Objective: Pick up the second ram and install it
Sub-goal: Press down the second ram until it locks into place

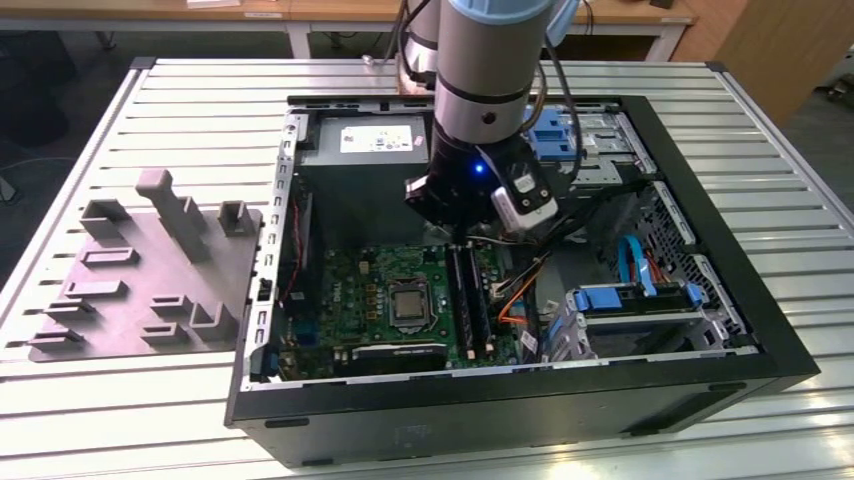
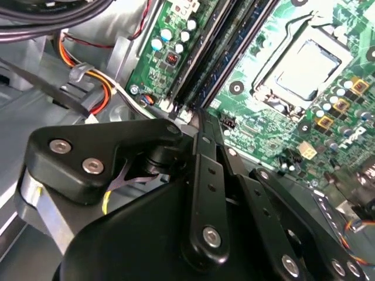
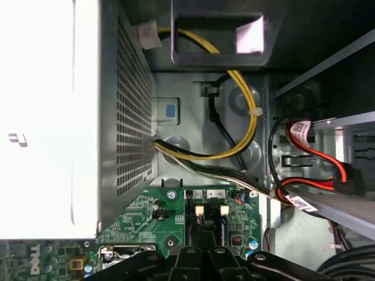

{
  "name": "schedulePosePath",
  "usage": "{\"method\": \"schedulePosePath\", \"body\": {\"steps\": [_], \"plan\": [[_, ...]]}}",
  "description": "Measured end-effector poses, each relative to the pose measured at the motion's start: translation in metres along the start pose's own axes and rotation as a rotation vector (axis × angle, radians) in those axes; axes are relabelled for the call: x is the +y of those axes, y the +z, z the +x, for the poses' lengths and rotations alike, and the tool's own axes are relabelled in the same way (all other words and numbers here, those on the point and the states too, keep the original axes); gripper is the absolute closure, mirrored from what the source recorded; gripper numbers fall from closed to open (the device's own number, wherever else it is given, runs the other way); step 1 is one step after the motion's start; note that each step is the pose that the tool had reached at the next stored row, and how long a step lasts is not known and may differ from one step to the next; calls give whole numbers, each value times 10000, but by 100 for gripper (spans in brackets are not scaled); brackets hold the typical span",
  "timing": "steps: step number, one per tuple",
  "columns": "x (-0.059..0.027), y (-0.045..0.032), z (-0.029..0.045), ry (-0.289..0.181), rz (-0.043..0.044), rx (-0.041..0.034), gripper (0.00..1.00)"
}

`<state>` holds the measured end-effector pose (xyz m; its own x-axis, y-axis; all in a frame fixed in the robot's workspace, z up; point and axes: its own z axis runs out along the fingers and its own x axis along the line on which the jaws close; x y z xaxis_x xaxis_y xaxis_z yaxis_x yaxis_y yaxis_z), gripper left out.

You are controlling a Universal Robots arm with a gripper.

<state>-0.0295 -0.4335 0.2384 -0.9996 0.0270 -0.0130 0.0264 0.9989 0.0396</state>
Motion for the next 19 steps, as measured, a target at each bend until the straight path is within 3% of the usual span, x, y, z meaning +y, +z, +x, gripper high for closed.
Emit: {"method": "schedulePosePath", "body": {"steps": [7,19], "plan": [[-36,-23,-1,-1,54,-1,90],[-338,-34,-9,-3,184,-5,90]]}}
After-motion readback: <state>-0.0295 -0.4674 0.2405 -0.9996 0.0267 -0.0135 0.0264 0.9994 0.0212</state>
